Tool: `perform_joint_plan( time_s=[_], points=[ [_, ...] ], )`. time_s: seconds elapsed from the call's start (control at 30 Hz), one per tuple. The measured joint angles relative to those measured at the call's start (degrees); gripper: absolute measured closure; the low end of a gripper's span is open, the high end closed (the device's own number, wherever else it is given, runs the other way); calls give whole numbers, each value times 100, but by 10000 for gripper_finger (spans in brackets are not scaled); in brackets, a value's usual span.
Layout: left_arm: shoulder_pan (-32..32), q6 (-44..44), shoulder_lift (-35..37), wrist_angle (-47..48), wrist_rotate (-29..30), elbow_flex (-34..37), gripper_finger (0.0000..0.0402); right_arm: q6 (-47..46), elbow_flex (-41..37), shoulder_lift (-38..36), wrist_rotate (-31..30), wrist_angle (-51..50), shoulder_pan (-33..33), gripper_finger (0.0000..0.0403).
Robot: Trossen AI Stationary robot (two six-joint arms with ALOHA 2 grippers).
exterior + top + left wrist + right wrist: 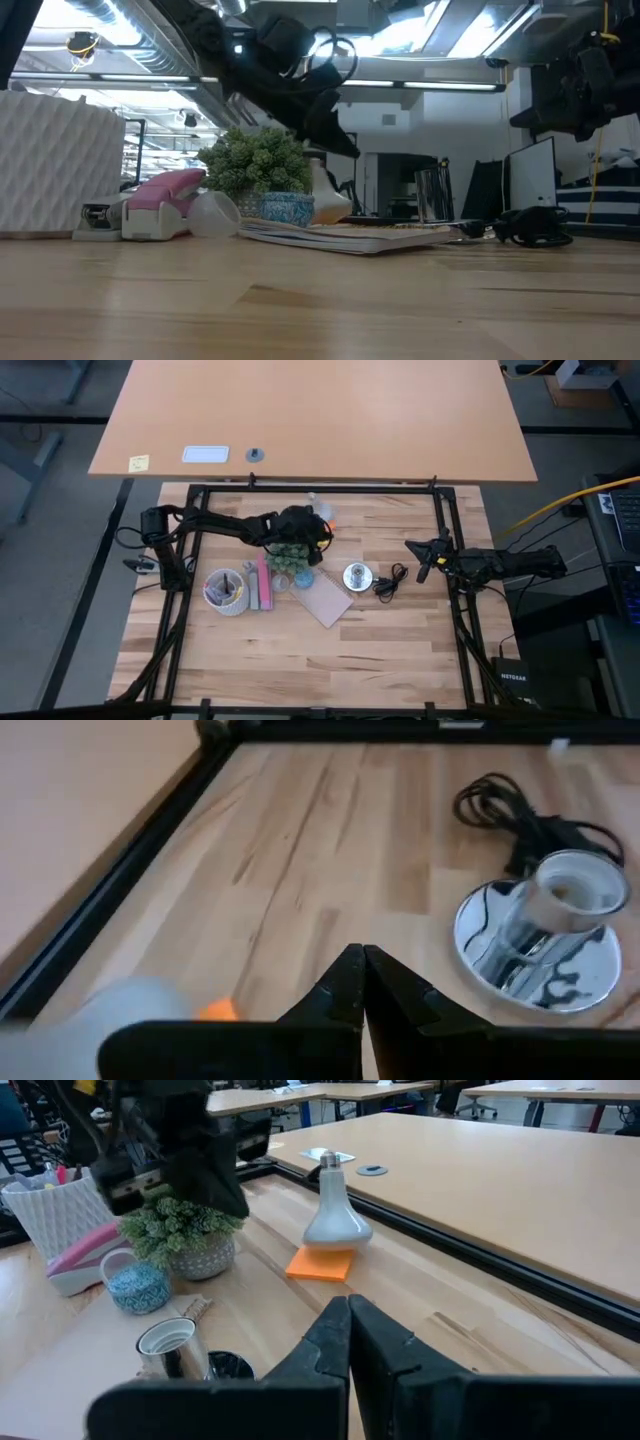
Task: Screw lightbulb
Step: Insert the lightbulb into the silver lamp socket
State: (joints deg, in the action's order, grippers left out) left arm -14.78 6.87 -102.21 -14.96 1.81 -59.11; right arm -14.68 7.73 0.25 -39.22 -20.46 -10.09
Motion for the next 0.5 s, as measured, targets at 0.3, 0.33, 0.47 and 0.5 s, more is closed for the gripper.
perform_joint_plan(
  time_s=[0.3, 0.33, 0.47, 0.5],
  points=[
    [-141, 216, 2, -1880, 1236, 0, 402, -2, 0, 0, 2, -64, 0, 397],
    [-185, 223, 2, -2101, 1411, 0, 402, -2, 0, -1, 2, -66, 0, 397],
    [-457, 224, 11, -2539, 2232, -4, 402, -2, 0, -1, 2, -66, 0, 397],
    [-546, 222, 11, -2517, 2424, -4, 401, -2, 0, 0, 2, -66, 0, 397]
  ],
)
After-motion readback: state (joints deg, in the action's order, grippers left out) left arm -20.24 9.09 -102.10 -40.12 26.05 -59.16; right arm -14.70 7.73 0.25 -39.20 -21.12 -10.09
